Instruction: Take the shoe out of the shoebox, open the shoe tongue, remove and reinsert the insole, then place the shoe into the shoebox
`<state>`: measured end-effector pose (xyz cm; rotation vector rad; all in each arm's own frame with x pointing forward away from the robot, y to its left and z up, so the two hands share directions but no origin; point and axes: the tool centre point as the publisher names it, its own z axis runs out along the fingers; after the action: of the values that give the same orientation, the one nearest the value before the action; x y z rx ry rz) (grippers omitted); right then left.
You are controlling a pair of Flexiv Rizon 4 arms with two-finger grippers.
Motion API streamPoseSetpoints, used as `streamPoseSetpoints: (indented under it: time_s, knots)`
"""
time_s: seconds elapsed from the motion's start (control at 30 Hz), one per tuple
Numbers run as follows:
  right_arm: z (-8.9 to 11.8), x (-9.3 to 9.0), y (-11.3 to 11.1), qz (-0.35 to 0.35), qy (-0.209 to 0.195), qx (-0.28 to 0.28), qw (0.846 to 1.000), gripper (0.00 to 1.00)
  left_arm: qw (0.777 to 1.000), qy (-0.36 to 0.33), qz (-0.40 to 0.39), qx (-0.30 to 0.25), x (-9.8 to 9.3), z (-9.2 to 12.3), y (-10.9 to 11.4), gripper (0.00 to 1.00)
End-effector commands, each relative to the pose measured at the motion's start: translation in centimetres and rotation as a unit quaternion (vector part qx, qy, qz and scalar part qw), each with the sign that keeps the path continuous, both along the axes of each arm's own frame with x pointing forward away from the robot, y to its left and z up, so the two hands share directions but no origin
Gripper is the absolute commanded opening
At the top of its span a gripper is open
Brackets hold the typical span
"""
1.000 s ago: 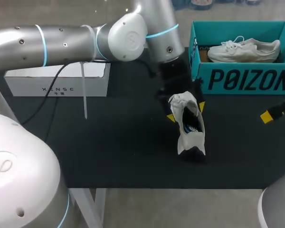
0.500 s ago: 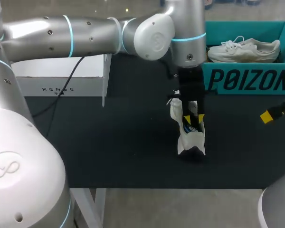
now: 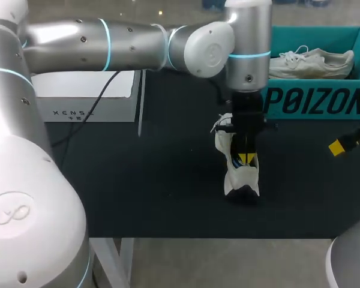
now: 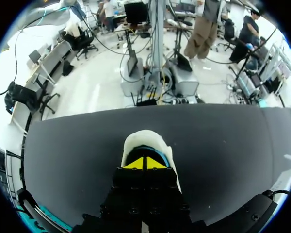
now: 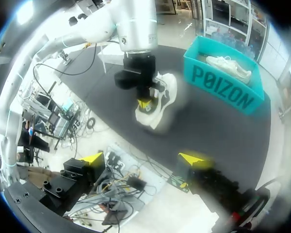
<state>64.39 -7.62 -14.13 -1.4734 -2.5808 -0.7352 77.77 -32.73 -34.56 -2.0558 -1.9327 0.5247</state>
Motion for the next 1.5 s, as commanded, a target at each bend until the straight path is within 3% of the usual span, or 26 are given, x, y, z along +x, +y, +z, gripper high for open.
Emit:
streamPoseSetpoints:
  time_s: [0.03,0.3,0.67,1.23,1.5]
  knots:
    - [0.0,0.4,0.1,0.001,0.004,-0.001,1.000,1.00,1.000,0.011,-0.008,0.009,-0.2,-1.5,-0.5,0.00]
    - [0.0,0.4,0.1,0.001,0.004,-0.001,1.000,1.00,0.999,0.027,-0.009,0.022,-0.7,-3.6,-0.3,0.00]
    - [0.0,0.4,0.1,0.001,0.004,-0.001,1.000,1.00,0.999,0.004,-0.019,0.028,-0.2,-1.7,-0.3,0.00]
    - [0.0,0.4,0.1,0.001,0.004,-0.001,1.000,1.00,0.997,-0.026,-0.020,0.074,-0.9,-8.9,-1.3,0.00]
    - [0.0,0.4,0.1,0.001,0.004,-0.001,1.000,1.00,0.995,-0.074,0.001,0.066,-0.7,-6.2,-0.3,0.00]
